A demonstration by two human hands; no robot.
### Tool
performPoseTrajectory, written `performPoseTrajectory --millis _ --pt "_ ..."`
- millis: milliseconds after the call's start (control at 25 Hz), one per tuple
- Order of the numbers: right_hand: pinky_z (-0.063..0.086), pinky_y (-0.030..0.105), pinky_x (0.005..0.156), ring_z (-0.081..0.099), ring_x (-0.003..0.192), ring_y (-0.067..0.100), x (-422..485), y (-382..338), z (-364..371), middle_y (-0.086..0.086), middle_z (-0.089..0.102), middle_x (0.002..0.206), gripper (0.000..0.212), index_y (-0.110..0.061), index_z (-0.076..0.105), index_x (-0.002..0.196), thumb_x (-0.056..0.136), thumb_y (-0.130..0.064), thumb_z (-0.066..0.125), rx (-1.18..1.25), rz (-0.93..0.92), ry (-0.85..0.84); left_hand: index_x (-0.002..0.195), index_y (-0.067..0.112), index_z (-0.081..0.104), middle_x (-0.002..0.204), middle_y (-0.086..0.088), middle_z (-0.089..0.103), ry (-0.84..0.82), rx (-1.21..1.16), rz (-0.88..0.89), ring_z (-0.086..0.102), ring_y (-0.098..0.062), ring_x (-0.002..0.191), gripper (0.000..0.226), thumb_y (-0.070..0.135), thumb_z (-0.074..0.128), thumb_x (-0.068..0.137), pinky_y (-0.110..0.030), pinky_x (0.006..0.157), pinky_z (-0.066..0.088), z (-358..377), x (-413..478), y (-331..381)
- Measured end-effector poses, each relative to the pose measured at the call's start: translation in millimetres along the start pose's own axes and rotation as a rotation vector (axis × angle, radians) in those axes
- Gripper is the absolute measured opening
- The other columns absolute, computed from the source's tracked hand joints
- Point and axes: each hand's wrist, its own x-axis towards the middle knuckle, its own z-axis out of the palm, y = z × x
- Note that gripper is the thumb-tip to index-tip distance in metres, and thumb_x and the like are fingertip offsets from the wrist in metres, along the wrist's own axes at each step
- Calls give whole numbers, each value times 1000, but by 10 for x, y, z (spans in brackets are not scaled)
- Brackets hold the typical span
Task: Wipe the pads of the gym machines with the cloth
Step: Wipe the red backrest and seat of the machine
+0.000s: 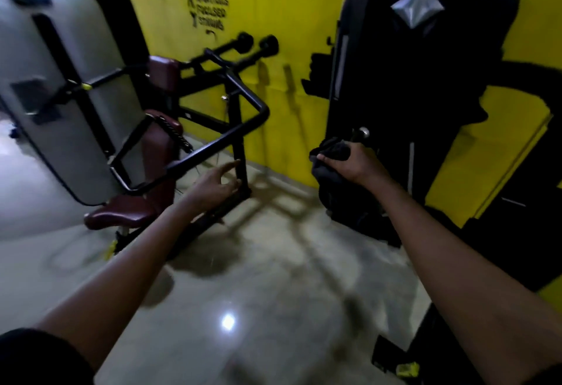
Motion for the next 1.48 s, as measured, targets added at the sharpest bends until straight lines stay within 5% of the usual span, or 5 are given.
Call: performPoseTrajectory --millis 80,240,680,1040,1480 --pt "55 37 90 68 105 21 141 -392 37 2 74 109 50 -25 72 105 73 -64 76 19 -82 -10 145 28 48 128 2 61 71 26 -1 60 -14 111 54 27 64 93 -17 89 43 -392 -131 -63" --pt "55 34 88 67 106 20 308 -1254 261 -2 74 111 53 -29 73 108 71 -67 76 12 -203 -55 141 34 50 130 6 63 170 65 -45 58 -13 120 57 41 63 86 -35 105 44 -1188 -354 -320" --pt "52 30 84 66 108 18 934 -2831 1215 -4 73 115 49 -30 72 115 76 -60 76 52 -282 -54 146 33 45 147 -2 50 256 164 -47 44 -21 136 57 34 63 92 -31 104 33 -2759 76 -1478" --pt "37 21 74 63 111 19 2054 -3561 2199 0 71 120 43 -23 69 120 85 -47 75 32 -328 -47 147 32 44 148 -3 49 281 196 0 42 -22 139 58 33 62 92 -34 110 33 -3492 1377 -2348" --pt "56 34 83 67 104 20 3898 -4284 3542 -1 73 111 47 -29 70 115 80 -60 73 -32 -288 13 147 31 42 150 -4 47 204 167 20 41 -22 139 59 34 60 92 -36 109 35 -4219 3240 -3666"
